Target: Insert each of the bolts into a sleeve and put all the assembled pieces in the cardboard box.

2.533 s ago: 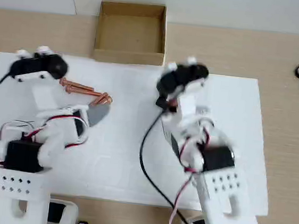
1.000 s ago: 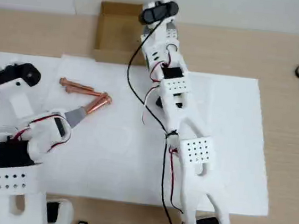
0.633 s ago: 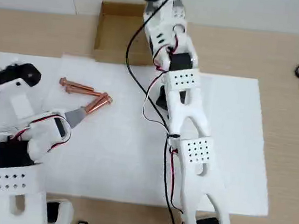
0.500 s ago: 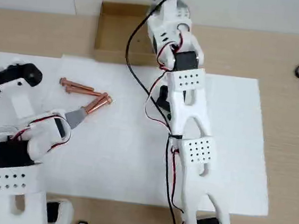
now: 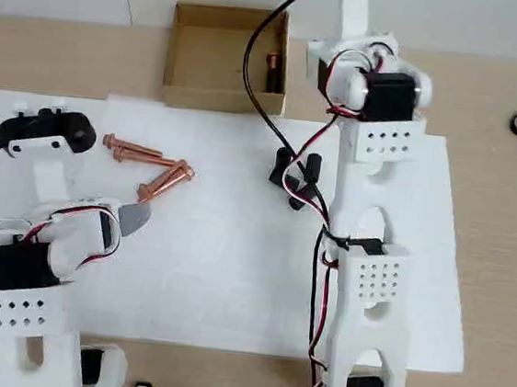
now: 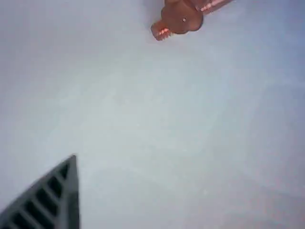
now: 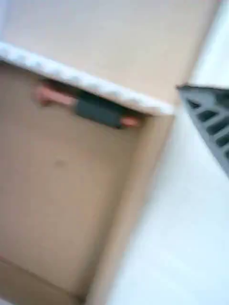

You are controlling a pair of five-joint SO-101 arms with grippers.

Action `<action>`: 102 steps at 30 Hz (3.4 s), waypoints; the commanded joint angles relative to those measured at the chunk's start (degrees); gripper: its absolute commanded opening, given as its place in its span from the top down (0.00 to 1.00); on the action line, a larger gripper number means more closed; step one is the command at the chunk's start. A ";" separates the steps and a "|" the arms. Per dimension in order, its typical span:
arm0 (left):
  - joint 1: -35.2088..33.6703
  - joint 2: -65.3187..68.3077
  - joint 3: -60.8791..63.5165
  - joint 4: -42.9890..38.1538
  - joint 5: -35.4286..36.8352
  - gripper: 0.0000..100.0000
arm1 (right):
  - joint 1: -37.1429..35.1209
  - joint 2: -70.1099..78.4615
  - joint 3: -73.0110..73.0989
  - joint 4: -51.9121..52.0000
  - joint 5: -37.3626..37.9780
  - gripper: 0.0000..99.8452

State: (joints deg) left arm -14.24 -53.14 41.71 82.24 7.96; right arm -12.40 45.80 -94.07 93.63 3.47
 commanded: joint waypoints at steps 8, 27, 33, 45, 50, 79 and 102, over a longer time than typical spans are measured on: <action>-0.26 -0.79 -0.31 0.09 -0.35 0.67 | 2.77 -11.82 -1.93 2.86 0.26 0.77; -0.18 -0.70 1.10 -0.18 -0.35 0.67 | 2.77 -19.30 44.84 1.27 -6.77 0.77; -0.18 -0.70 1.63 -0.18 -0.35 0.67 | 2.51 -10.77 44.75 -4.88 -6.77 0.77; -0.18 -0.70 1.63 0.09 -0.35 0.67 | -0.22 0.84 44.75 -10.51 -6.86 0.77; -0.18 -0.70 1.63 0.09 -0.35 0.67 | -0.84 3.12 44.75 -10.51 -6.86 0.77; -0.18 -0.79 3.12 -0.62 -0.35 0.67 | 3.74 7.08 39.74 -5.93 -6.77 0.95; -0.18 -0.79 3.03 -0.88 -0.35 0.67 | 3.03 -19.03 43.34 3.47 -6.68 0.97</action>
State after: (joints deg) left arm -14.24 -53.14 45.05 82.24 7.96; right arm -9.05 38.59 -54.33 96.70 -2.86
